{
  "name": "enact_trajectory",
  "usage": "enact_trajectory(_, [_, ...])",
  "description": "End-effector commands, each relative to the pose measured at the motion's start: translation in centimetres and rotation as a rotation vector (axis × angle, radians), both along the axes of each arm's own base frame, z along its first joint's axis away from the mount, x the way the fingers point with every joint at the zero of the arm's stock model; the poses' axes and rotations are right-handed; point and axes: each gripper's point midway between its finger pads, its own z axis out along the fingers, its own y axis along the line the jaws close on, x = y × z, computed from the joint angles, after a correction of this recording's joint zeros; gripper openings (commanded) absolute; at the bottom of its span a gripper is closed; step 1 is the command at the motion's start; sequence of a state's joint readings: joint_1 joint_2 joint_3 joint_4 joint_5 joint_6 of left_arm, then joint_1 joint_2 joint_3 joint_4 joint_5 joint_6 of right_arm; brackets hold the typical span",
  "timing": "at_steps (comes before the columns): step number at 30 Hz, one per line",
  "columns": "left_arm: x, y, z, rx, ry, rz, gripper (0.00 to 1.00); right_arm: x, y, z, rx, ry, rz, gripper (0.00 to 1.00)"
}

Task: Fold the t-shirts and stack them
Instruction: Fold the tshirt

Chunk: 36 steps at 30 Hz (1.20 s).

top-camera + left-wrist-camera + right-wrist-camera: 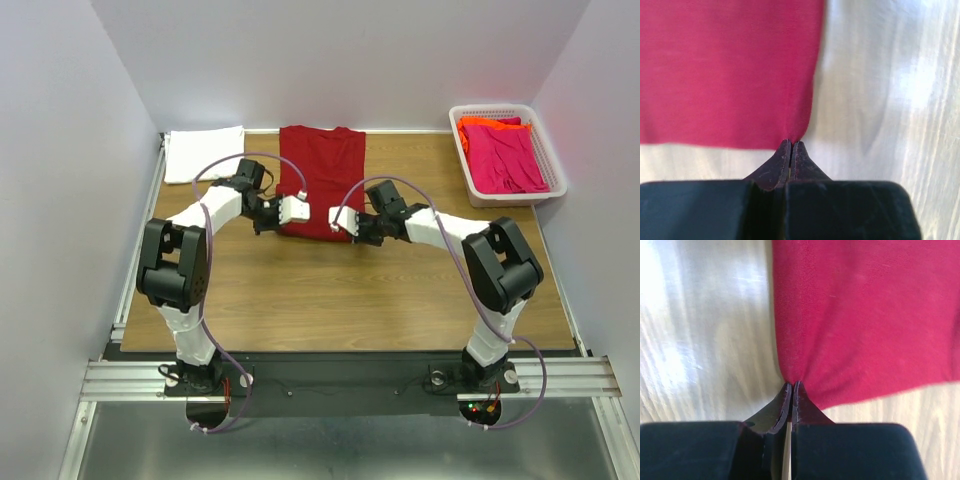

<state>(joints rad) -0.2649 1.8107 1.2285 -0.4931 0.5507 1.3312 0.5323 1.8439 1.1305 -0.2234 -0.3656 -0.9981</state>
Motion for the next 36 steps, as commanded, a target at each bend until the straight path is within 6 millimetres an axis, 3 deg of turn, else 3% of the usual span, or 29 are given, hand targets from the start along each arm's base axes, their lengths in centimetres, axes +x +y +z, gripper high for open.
enact_trajectory(1, [1.8, -1.1, 7.1, -0.107, -0.074, 0.052, 0.0, 3.3, -0.8, 7.1, 0.087, -0.098, -0.119, 0.01])
enact_trajectory(6, [0.8, -1.3, 9.8, -0.136, -0.091, 0.062, 0.0, 1.9, -1.3, 10.1, 0.108, -0.095, -0.115, 0.01])
enact_trajectory(8, [-0.9, -1.4, 9.5, -0.127, -0.068, 0.048, 0.0, 0.4, -2.0, 10.4, 0.1, -0.073, -0.112, 0.01])
enact_trajectory(9, [-1.6, -1.4, 10.2, -0.129, -0.084, 0.038, 0.0, -0.2, -2.3, 10.4, 0.091, -0.064, -0.109, 0.01])
enact_trajectory(10, [-2.9, -1.4, 9.5, -0.12, -0.056, 0.03, 0.0, -0.9, -2.6, 10.3, 0.084, -0.052, -0.102, 0.0])
enact_trajectory(12, [-5.9, -1.9, 9.8, -0.096, -0.047, -0.037, 0.0, -3.6, -3.4, 10.4, 0.078, -0.011, -0.078, 0.01])
enact_trajectory(13, [-8.0, -1.8, 8.6, -0.072, -0.001, -0.06, 0.0, -4.8, -3.4, 10.4, 0.075, 0.002, -0.058, 0.01])
enact_trajectory(15, [-10.7, -1.8, 8.0, -0.044, 0.019, -0.096, 0.0, -7.9, -3.9, 10.0, 0.054, 0.067, -0.02, 0.01])
enact_trajectory(16, [-12.5, -2.5, 8.8, -0.05, -0.002, -0.142, 0.0, -9.9, -4.0, 10.5, 0.06, 0.071, 0.009, 0.01])
enact_trajectory(17, [-14.5, -2.2, 7.6, -0.035, 0.044, -0.154, 0.0, -11.3, -4.1, 10.5, 0.059, 0.087, 0.033, 0.01])
enact_trajectory(18, [-15.9, -2.4, 8.4, -0.057, 0.034, -0.163, 0.0, -13.5, -4.4, 10.3, 0.052, 0.129, 0.062, 0.01])
enact_trajectory(20, [-18.9, -2.7, 8.0, -0.071, 0.085, -0.201, 0.0, -16.6, -4.7, 11.0, 0.063, 0.127, 0.12, 0.0])
enact_trajectory(23, [-21.6, -2.5, 8.5, -0.083, 0.104, -0.23, 0.0, -20.2, -5.4, 12.2, 0.087, 0.147, 0.167, 0.01])
enact_trajectory(26, [-22.4, -2.1, 9.7, -0.086, 0.114, -0.224, 0.0, -20.1, -5.4, 13.4, 0.11, 0.127, 0.139, 0.01])
enact_trajectory(30, [-21.6, -2.7, 11.7, -0.089, 0.125, -0.207, 0.0, -17.9, -4.8, 14.1, 0.081, 0.118, 0.107, 0.01])
enact_trajectory(31, [-20.5, -3.2, 13.1, -0.101, 0.09, -0.197, 0.0, -17.0, -4.9, 14.1, 0.077, 0.112, 0.104, 0.01])
enact_trajectory(35, [-16.4, -3.7, 15.0, -0.087, 0.022, -0.19, 0.0, -12.2, -4.7, 15.0, 0.098, 0.108, 0.082, 0.01])
enact_trajectory(36, [-15.2, -3.9, 14.2, -0.066, 0.05, -0.183, 0.0, -11.1, -4.4, 14.1, 0.098, 0.143, 0.082, 0.01])
